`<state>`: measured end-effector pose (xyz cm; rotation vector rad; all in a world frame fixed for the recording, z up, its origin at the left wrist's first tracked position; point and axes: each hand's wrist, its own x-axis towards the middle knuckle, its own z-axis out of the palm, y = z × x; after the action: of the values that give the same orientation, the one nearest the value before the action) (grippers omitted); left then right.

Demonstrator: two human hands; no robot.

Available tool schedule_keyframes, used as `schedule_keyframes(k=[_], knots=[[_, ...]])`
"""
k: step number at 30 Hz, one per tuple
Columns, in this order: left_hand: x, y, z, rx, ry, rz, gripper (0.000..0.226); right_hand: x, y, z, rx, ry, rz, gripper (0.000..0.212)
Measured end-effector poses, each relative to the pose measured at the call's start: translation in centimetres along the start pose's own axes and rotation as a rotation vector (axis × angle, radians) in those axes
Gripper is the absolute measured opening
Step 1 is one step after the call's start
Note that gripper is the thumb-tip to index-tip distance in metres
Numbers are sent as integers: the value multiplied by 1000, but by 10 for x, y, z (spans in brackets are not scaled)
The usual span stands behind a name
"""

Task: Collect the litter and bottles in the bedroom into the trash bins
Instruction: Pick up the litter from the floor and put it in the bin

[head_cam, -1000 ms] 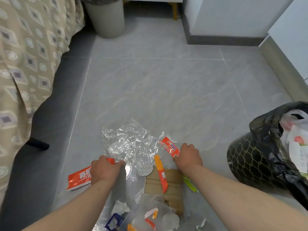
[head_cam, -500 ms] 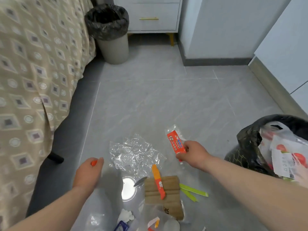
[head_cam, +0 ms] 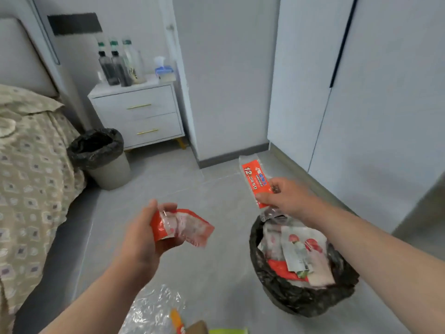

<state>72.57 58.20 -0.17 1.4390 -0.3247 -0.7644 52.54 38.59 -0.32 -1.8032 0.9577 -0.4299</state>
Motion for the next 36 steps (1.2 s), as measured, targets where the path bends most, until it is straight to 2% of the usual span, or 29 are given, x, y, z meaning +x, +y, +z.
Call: schedule_keyframes(k=[3, 4, 6, 8, 10, 13, 15, 18, 19, 22, 24, 26, 28, 31, 33, 36], knots=[[-15, -11, 79, 48, -142, 71, 32, -5, 20, -56, 194, 144, 65, 3], [-19, -21, 103, 99, -189, 109, 28, -7, 28, -73, 243, 199, 91, 7], [-24, -50, 144, 285, -308, 213, 25, -11, 45, -99, 313, 296, 145, 8], [-26, -85, 171, 572, -427, 348, 26, -15, 64, -112, 353, 333, 203, 8], [-22, -122, 184, 898, -560, 423, 51, -20, 82, -114, 356, 315, 253, 8], [-20, -157, 182, 1246, -816, 336, 113, -25, 103, -111, 326, 225, 300, 6], [-21, -166, 171, 1297, -775, 412, 121, -26, 115, -107, 287, 159, 330, 7], [-17, -170, 147, 1405, -534, 532, 108, -26, 128, -93, 144, 41, 377, 11], [-13, -171, 140, 1450, -497, 515, 101, -27, 133, -87, 81, -3, 393, 16], [-8, -173, 129, 1426, -578, 321, 100, -32, 144, -66, -138, -139, 407, 24], [-5, -175, 129, 1377, -603, 303, 110, -31, 156, -55, -417, -105, 351, 29], [-2, -178, 127, 1317, -597, 309, 128, -28, 169, -44, -576, -14, 294, 59], [-1, -181, 126, 1273, -596, 316, 136, -26, 180, -33, -672, -96, 235, 85], [0, -181, 126, 1216, -624, 287, 120, -21, 191, -17, -872, -318, 254, 102], [-1, -180, 128, 1201, -629, 273, 103, -16, 195, -8, -949, -363, 306, 104], [-1, -182, 128, 1168, -627, 278, 101, -9, 198, 4, -1027, -386, 365, 103]])
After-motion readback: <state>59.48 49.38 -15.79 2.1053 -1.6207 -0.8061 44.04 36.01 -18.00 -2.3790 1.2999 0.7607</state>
